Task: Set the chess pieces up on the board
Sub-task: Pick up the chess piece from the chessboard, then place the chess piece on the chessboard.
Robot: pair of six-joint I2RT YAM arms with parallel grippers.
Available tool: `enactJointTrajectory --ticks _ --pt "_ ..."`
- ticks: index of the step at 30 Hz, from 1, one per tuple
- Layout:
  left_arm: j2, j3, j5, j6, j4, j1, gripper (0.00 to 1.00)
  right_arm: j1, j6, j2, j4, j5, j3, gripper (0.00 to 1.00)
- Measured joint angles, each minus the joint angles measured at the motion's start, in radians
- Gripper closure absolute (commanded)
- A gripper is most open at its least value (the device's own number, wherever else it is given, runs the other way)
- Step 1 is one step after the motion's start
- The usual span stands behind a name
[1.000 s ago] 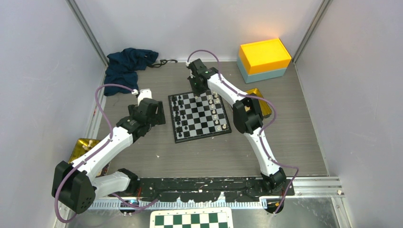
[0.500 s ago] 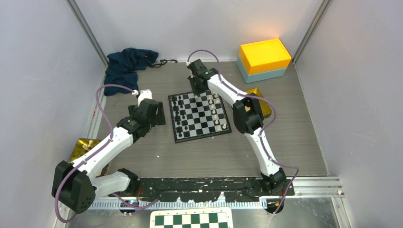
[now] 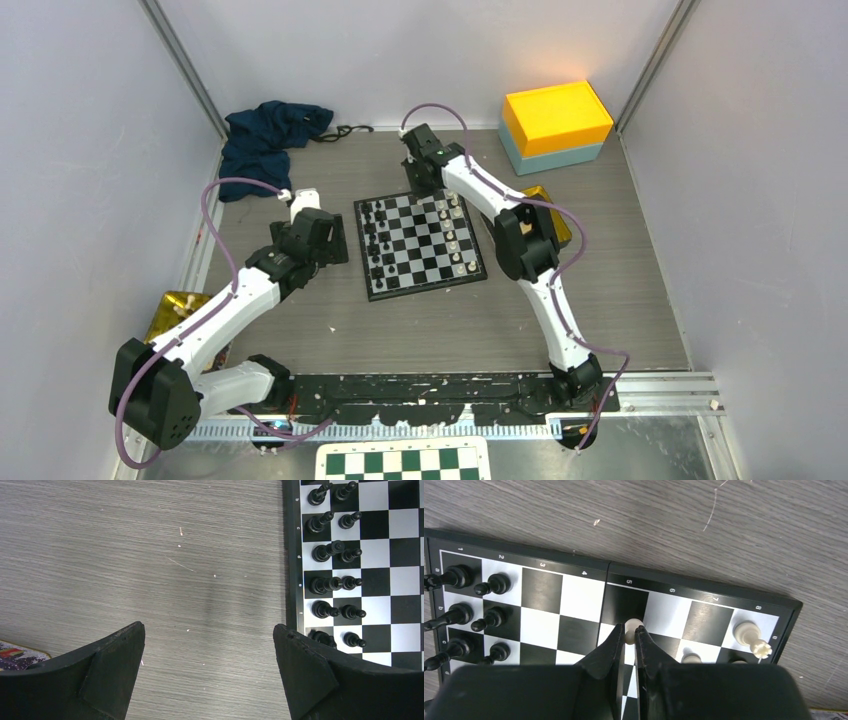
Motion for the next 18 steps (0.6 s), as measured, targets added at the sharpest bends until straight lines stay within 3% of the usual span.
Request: enactJointTrajectory --ticks 18 --pt "0.002 0.000 0.000 0.000 0.000 0.000 0.00 -0.056 0.000 0.000 -0.003 0.026 0.003 0.99"
